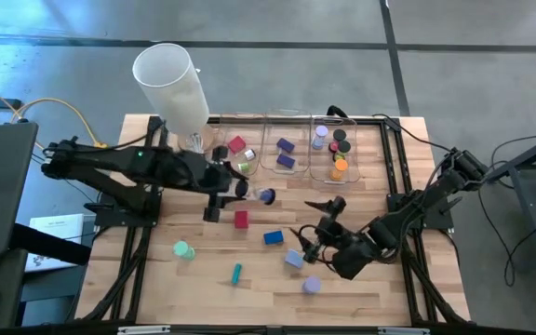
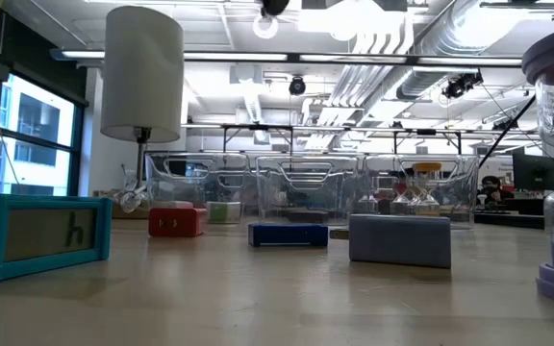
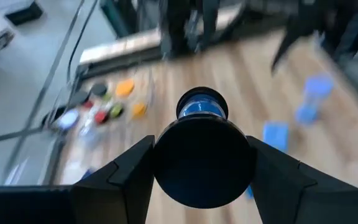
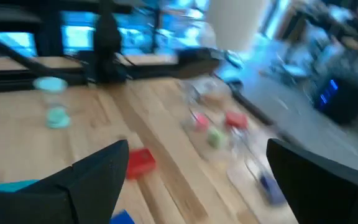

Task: Pick & Place Office items
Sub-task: Put the blue hourglass into the right transparent bin

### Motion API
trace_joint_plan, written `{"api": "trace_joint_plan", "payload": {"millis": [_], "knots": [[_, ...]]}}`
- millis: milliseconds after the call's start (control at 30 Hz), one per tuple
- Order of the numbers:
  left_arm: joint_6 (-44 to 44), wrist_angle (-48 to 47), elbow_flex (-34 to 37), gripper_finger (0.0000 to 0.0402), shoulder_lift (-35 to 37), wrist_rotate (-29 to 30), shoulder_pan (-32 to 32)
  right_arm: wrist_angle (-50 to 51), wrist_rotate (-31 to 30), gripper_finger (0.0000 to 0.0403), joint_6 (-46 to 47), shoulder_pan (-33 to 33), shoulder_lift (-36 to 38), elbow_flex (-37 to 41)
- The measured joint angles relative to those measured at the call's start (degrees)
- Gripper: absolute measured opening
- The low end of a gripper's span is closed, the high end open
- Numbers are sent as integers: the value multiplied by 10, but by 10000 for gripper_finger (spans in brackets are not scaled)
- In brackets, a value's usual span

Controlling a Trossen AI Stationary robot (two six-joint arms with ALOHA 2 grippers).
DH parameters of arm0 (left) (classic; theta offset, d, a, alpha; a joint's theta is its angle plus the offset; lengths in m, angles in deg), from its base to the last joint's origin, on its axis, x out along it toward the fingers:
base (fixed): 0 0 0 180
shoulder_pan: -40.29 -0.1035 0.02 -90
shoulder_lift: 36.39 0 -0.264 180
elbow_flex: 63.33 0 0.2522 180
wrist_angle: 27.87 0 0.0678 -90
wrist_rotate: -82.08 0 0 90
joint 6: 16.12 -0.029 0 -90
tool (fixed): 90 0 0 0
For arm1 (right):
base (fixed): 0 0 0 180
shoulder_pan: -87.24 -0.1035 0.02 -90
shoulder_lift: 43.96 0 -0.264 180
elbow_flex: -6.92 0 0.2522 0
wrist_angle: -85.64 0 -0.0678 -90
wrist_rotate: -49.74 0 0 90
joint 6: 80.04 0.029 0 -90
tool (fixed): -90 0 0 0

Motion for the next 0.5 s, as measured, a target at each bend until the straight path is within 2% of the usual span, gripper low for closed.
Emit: {"api": "trace_joint_plan", "payload": {"millis": [200, 400, 500], "knots": [[35, 90, 0, 204, -6, -64, -3, -177, 1, 370, -235, 0, 0, 0], [68, 145, 0, 204, -7, -92, -3, -244, -69, 370, -392, 0, 0, 0], [71, 166, 0, 204, -11, -92, -3, -277, -73, 370, -465, 2, 0, 0]]}}
